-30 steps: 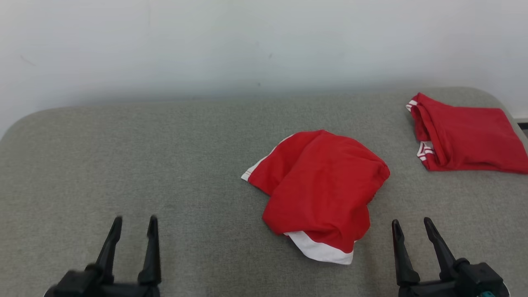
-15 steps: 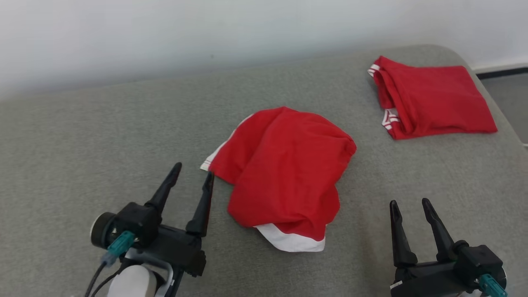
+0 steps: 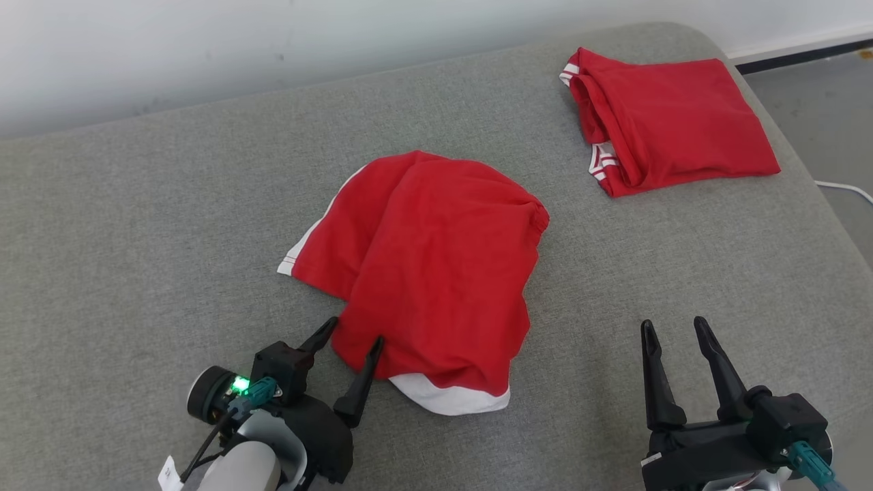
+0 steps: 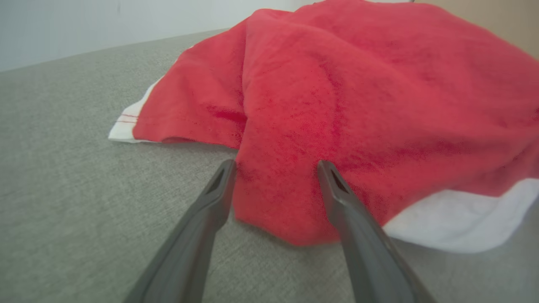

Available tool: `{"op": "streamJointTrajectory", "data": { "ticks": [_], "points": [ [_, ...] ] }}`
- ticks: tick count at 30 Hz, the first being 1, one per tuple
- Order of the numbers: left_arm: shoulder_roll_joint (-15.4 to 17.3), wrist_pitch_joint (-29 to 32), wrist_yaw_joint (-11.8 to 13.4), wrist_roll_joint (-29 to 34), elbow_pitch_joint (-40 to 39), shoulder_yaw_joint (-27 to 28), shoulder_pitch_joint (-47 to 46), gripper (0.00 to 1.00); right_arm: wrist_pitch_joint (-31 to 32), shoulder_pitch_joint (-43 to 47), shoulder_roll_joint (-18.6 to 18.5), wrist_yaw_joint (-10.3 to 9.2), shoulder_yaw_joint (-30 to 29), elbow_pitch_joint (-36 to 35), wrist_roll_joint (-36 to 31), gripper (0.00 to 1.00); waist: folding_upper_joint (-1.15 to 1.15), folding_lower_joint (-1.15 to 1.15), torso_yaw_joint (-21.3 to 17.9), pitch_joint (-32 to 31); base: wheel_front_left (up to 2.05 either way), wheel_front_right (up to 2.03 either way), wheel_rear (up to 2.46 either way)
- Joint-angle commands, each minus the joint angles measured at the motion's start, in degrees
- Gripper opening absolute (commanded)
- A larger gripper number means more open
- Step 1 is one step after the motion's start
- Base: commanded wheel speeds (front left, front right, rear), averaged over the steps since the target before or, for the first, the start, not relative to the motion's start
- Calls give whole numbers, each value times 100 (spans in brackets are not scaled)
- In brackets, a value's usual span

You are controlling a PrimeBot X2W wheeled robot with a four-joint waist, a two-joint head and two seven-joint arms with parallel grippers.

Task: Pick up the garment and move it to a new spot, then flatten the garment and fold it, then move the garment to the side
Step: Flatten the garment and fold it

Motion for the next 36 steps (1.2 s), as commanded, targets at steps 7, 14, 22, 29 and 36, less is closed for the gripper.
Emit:
{"op": "streamJointTrajectory", "data": {
  "ticks": [7,14,22,29,36],
  "points": [
    [-133,32,11,-243,748,-224,-249,100,0,-35,17,-14,-16,23,-2,100,-1,-1,-55,49,0,0,0],
    [-223,1,12,-470,844,-228,-390,0,-1,85,18,-14,-77,50,-55,100,-1,-1,99,-138,0,0,0],
    [59,-5,222,-353,-276,333,22,0,0,279,16,-14,-77,59,-49,100,-1,-1,544,-474,0,0,0],
    [529,18,577,-282,-1449,668,815,0,0,377,16,-14,-158,44,-56,100,-1,-1,912,-623,0,0,0],
    [818,317,981,-458,-2467,808,1911,0,0,388,16,-14,-160,31,-60,100,-1,-1,1116,-535,0,0,0]
  ]
}}
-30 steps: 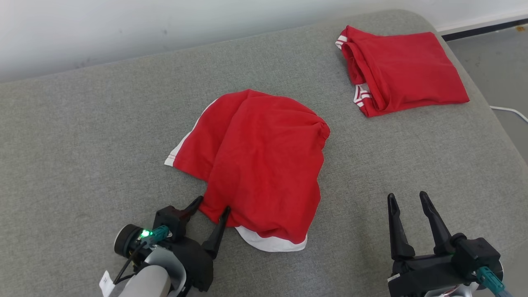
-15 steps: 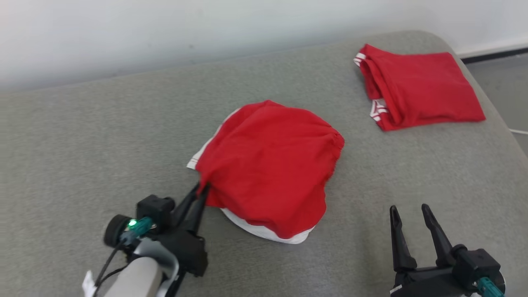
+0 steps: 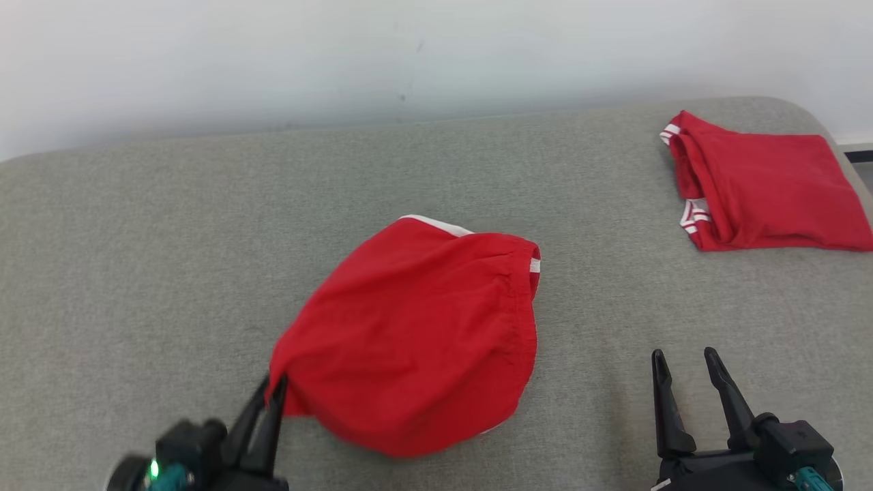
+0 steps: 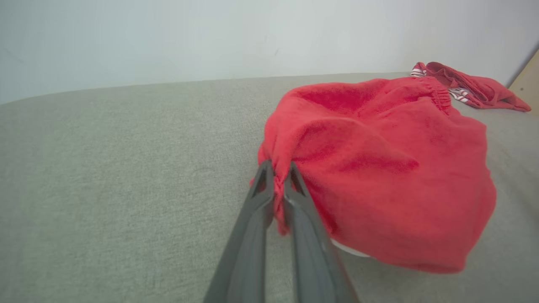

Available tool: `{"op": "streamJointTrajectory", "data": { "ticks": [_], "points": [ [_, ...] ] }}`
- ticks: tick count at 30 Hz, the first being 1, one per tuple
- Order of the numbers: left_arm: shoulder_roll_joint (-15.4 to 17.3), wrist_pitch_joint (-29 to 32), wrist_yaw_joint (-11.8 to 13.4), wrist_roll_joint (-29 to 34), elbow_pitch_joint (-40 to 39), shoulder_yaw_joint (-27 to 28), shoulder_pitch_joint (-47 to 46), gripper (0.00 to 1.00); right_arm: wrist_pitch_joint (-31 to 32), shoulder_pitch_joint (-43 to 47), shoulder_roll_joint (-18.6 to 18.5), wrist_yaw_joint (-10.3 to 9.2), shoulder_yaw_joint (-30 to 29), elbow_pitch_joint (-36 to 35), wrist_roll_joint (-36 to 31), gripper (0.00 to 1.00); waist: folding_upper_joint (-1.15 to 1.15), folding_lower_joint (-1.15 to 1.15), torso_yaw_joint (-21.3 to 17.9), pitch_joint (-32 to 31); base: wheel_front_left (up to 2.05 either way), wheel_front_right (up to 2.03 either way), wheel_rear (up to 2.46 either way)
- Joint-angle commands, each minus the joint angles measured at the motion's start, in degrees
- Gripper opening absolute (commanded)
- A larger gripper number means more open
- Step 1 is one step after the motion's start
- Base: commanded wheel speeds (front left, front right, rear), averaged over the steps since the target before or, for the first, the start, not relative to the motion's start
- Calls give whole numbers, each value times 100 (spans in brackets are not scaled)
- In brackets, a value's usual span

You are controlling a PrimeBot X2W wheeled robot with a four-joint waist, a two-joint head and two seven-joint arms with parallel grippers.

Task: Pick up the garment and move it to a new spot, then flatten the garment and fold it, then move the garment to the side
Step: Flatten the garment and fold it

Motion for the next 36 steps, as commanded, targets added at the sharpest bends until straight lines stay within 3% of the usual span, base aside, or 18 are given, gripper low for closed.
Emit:
{"op": "streamJointTrajectory", "data": {
  "ticks": [1,7,16,26,27,28,29,36],
  "points": [
    [2,40,85,-114,-169,6,319,0,0,11,4,-14,8,1,-3,100,0,1,96,48,0,0,0],
    [-86,50,175,-133,-352,-94,655,0,0,-43,-19,-15,50,49,13,100,0,1,129,79,0,0,0],
    [-263,72,-3,26,-297,-384,67,0,0,-240,-94,-15,122,92,31,100,0,1,-152,174,0,0,0],
    [-845,-11,-423,157,1030,-1050,-515,0,0,-224,-44,-15,45,116,75,100,0,1,-501,363,0,0,0],
    [-909,-52,-424,174,1157,-1074,-552,38,0,-211,-40,-15,35,113,73,100,0,1,-501,365,0,0,0],
    [-970,-91,-433,179,1256,-1106,-587,83,0,-195,-38,-15,16,109,70,100,0,1,-491,362,0,0,0],
    [-1017,-132,-459,183,1340,-1119,-620,100,0,-182,-35,-15,6,106,64,100,0,1,-476,359,0,0,0],
    [-1106,-301,-421,250,1108,-872,-674,100,0,-173,-28,-15,-23,120,40,100,0,1,-241,232,0,0,0]
  ]
}}
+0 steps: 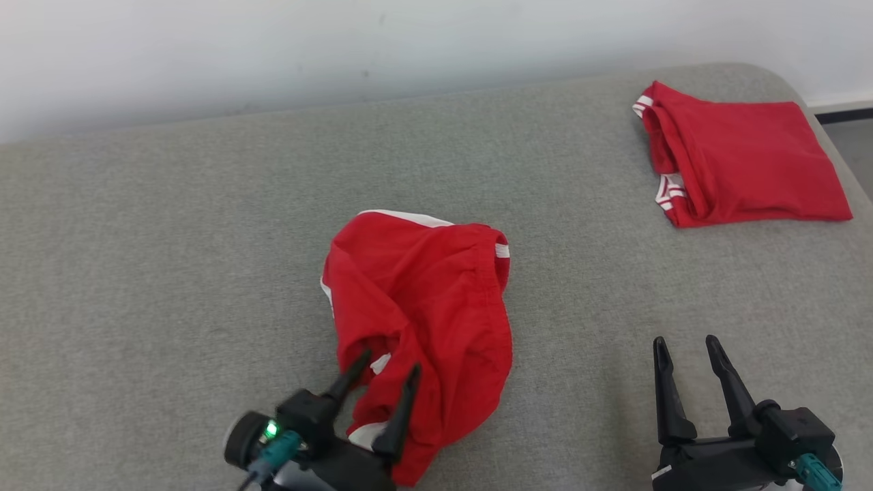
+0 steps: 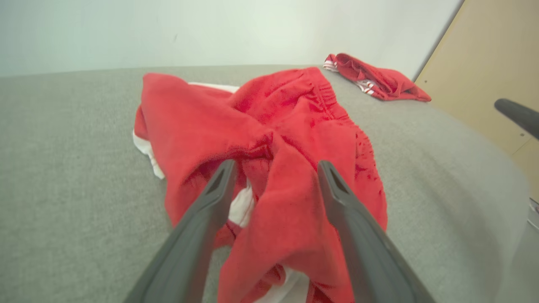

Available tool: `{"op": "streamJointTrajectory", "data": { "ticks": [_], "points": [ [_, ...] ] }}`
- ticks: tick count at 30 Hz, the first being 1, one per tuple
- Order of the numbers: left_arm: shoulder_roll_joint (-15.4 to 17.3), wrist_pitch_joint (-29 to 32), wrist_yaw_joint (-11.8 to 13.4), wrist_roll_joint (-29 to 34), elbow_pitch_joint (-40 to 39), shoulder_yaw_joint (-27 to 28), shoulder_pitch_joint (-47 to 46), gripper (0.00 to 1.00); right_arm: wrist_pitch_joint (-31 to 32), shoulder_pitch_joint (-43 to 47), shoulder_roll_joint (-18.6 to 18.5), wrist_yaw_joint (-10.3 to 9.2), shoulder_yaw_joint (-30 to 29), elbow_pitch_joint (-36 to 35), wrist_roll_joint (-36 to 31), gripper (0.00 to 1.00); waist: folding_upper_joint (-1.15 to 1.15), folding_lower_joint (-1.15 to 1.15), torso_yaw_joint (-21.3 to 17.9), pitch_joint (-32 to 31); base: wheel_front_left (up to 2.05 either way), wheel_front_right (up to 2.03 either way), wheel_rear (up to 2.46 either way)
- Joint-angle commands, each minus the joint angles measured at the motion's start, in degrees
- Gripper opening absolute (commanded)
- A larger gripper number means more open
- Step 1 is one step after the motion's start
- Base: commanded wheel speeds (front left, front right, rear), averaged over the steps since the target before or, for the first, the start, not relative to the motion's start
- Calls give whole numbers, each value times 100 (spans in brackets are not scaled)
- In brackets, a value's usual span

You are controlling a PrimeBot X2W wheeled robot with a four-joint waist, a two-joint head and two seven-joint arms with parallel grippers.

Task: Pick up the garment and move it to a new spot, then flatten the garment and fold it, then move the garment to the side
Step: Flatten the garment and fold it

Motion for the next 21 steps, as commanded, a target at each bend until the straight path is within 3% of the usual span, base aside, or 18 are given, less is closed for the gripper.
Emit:
{"op": "streamJointTrajectory", "data": {
  "ticks": [1,11,21],
  "points": [
    [15,-34,47,51,-236,155,58,100,-1,50,1,-15,12,-4,-6,100,0,0,117,-91,0,0,0],
    [180,-23,291,291,-1761,1784,972,100,-1,169,10,-15,50,-50,-37,100,0,0,410,-306,0,0,0],
    [-12,-24,170,563,-2185,2886,1770,100,-1,369,-48,-15,98,-48,-27,100,0,0,527,-609,0,0,0]
  ]
}}
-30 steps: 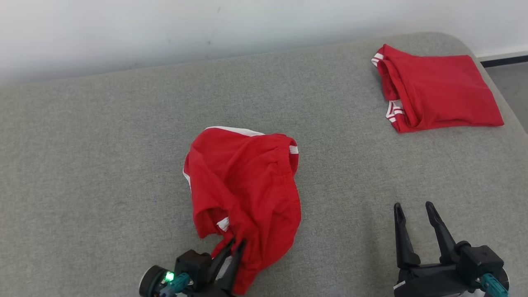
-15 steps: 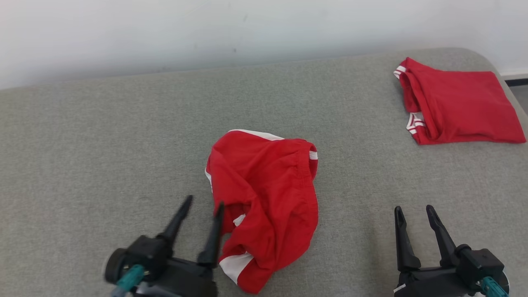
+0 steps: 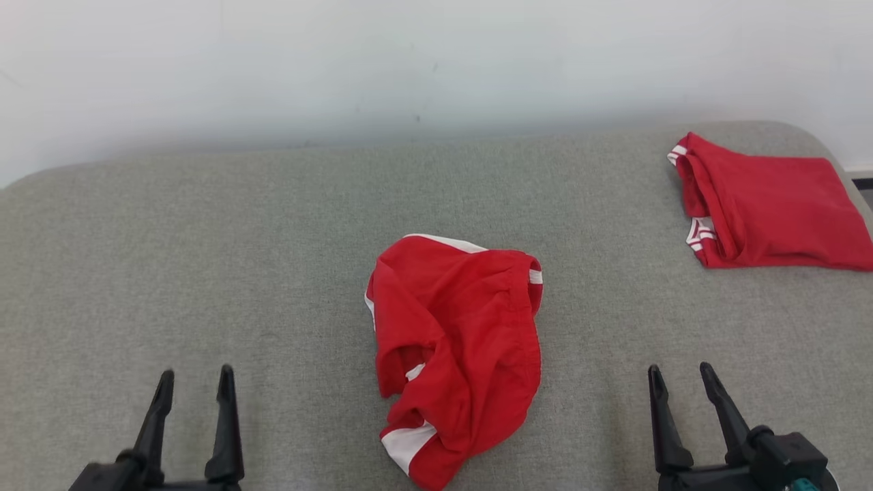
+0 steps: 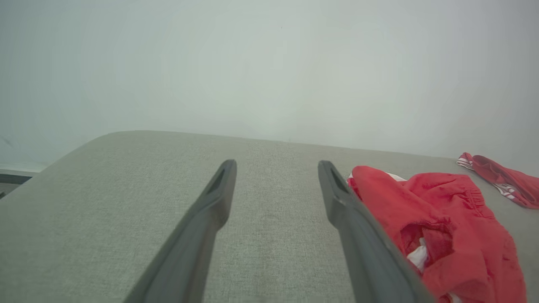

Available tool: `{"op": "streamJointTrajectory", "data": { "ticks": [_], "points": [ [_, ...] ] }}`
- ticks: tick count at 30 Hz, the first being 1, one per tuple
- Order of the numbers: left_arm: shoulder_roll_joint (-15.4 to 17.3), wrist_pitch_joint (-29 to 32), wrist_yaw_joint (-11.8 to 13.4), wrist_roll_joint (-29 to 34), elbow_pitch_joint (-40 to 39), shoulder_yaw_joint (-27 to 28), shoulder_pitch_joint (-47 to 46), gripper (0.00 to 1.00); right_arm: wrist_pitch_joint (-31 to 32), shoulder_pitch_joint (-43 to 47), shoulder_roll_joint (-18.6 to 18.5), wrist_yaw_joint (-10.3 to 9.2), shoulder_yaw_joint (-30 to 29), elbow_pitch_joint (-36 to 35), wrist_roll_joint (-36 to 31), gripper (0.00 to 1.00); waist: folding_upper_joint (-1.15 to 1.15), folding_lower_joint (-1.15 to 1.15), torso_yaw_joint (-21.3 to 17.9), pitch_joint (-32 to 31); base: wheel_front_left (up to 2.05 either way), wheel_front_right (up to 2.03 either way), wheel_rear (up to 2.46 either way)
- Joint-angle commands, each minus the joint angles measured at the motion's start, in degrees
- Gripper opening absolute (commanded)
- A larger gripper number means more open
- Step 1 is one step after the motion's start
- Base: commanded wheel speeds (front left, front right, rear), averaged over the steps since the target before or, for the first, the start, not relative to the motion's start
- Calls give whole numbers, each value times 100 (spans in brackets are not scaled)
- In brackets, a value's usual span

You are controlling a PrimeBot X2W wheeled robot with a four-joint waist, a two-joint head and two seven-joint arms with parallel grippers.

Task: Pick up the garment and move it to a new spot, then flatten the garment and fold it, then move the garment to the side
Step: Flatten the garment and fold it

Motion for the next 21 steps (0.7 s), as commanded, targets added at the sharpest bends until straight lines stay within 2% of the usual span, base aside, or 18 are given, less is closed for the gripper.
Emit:
{"op": "streamJointTrajectory", "data": {
  "ticks": [1,12,16,21],
  "points": [
    [-23,0,-43,36,-31,55,95,100,0,53,-45,-15,17,-4,0,100,0,0,52,-86,0,0,0],
    [-315,0,-343,383,-59,552,453,100,0,112,-233,-15,327,114,130,100,0,0,142,-226,0,0,0],
    [-358,0,-421,431,-8,535,343,100,-1,-134,-388,-15,700,300,155,100,0,0,214,-198,0,0,0],
    [-381,0,-489,409,97,489,207,100,0,-604,-546,-15,1223,865,269,100,0,0,384,-170,0,0,0]
  ]
}}
